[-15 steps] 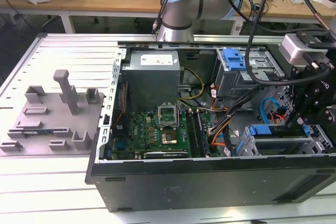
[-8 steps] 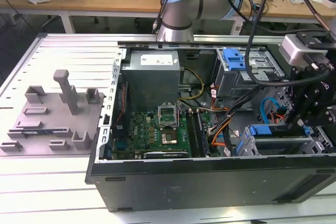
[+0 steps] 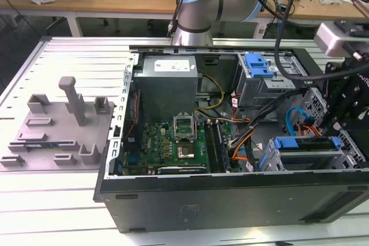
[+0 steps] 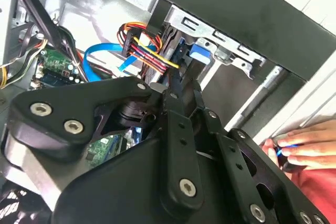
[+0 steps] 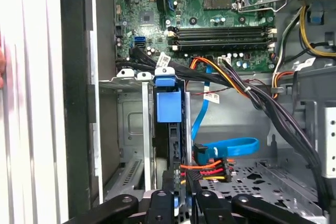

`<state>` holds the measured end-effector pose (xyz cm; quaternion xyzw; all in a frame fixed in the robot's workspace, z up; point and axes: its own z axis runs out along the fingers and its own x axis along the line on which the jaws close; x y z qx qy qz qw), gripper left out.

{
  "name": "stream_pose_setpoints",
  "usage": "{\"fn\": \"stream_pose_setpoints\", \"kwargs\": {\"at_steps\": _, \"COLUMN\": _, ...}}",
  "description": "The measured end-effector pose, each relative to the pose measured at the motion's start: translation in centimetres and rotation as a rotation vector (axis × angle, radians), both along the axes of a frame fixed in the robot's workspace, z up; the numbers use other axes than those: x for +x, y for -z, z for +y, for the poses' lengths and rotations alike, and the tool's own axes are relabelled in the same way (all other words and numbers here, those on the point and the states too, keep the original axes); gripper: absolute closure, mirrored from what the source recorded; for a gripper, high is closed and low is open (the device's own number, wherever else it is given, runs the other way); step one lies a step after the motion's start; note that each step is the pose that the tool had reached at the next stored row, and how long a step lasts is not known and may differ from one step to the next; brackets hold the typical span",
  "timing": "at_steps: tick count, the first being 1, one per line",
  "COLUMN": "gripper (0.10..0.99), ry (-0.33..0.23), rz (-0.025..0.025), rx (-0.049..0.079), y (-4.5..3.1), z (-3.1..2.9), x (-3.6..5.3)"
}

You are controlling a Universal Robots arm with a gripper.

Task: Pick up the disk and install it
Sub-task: 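Insert the first disk wire, then insert the second disk wire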

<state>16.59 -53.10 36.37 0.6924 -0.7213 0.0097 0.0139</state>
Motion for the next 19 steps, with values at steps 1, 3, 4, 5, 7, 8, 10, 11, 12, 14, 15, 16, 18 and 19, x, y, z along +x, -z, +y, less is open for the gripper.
{"fn": "stream_pose_setpoints", "kwargs": {"at_steps": 1, "gripper": 0.847, "ry": 0.000, "rz": 0.0000, "rx": 0.000, "y": -0.38, "z": 0.00, "x": 0.00}}
{"fn": "stream_pose_setpoints", "kwargs": {"at_steps": 3, "gripper": 0.847, "ry": 0.000, "rz": 0.0000, "rx": 0.000, "y": -0.93, "z": 0.00, "x": 0.00}}
{"fn": "stream_pose_setpoints", "kwargs": {"at_steps": 4, "gripper": 0.847, "ry": 0.000, "rz": 0.0000, "rx": 0.000, "y": -1.02, "z": 0.00, "x": 0.00}}
{"fn": "stream_pose_setpoints", "kwargs": {"at_steps": 5, "gripper": 0.847, "ry": 0.000, "rz": 0.0000, "rx": 0.000, "y": -1.01, "z": 0.00, "x": 0.00}}
{"fn": "stream_pose_setpoints", "kwargs": {"at_steps": 7, "gripper": 0.847, "ry": 0.000, "rz": 0.0000, "rx": 0.000, "y": -1.01, "z": 0.00, "x": 0.00}}
{"fn": "stream_pose_setpoints", "kwargs": {"at_steps": 8, "gripper": 0.847, "ry": 0.000, "rz": 0.0000, "rx": 0.000, "y": -1.03, "z": 0.00, "x": 0.00}}
{"fn": "stream_pose_setpoints", "kwargs": {"at_steps": 10, "gripper": 0.847, "ry": 0.000, "rz": 0.0000, "rx": 0.000, "y": -1.04, "z": 0.00, "x": 0.00}}
{"fn": "stream_pose_setpoints", "kwargs": {"at_steps": 11, "gripper": 0.847, "ry": 0.000, "rz": 0.0000, "rx": 0.000, "y": -1.05, "z": 0.00, "x": 0.00}}
{"fn": "stream_pose_setpoints", "kwargs": {"at_steps": 12, "gripper": 0.847, "ry": 0.000, "rz": 0.0000, "rx": 0.000, "y": -1.05, "z": 0.00, "x": 0.00}}
{"fn": "stream_pose_setpoints", "kwargs": {"at_steps": 14, "gripper": 0.847, "ry": 0.000, "rz": 0.0000, "rx": 0.000, "y": -1.05, "z": 0.00, "x": 0.00}}
{"fn": "stream_pose_setpoints", "kwargs": {"at_steps": 15, "gripper": 0.847, "ry": 0.000, "rz": 0.0000, "rx": 0.000, "y": -1.05, "z": 0.00, "x": 0.00}}
{"fn": "stream_pose_setpoints", "kwargs": {"at_steps": 16, "gripper": 0.847, "ry": 0.000, "rz": 0.0000, "rx": 0.000, "y": -1.05, "z": 0.00, "x": 0.00}}
{"fn": "stream_pose_setpoints", "kwargs": {"at_steps": 18, "gripper": 0.847, "ry": 0.000, "rz": 0.0000, "rx": 0.000, "y": -1.05, "z": 0.00, "x": 0.00}}
{"fn": "stream_pose_setpoints", "kwargs": {"at_steps": 19, "gripper": 0.847, "ry": 0.000, "rz": -0.0001, "rx": 0.000, "y": -1.06, "z": 0.00, "x": 0.00}}
